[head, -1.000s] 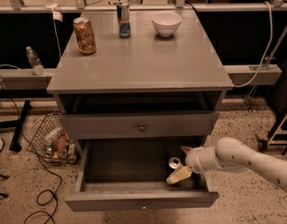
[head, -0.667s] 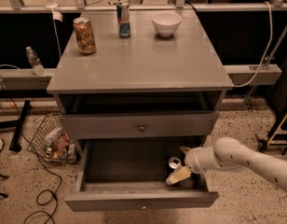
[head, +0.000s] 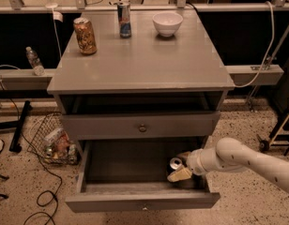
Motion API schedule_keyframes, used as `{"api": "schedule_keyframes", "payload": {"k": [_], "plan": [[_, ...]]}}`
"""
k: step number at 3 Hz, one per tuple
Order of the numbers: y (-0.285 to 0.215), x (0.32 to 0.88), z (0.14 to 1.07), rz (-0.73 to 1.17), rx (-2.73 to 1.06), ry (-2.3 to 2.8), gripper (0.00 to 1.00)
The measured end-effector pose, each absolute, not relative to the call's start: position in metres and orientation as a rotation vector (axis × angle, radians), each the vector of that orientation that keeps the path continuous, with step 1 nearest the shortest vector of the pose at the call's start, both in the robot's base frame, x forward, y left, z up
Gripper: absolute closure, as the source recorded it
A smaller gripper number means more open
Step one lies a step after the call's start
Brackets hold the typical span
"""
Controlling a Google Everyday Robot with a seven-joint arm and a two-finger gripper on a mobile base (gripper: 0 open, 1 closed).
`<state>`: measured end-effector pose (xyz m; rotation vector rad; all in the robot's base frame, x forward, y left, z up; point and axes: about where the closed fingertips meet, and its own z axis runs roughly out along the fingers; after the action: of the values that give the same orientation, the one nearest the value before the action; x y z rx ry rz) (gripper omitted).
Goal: Pick pepsi can from middle drawer and place on counter
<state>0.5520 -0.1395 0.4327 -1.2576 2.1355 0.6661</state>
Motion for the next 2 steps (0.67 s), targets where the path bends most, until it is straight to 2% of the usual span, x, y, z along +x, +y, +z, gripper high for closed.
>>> {"api": "schedule_keyframes", "payload": {"k": [2], "plan": [[-0.1375, 0.5493, 0.4275, 0.685, -1.246, 2.160, 0.72]]}}
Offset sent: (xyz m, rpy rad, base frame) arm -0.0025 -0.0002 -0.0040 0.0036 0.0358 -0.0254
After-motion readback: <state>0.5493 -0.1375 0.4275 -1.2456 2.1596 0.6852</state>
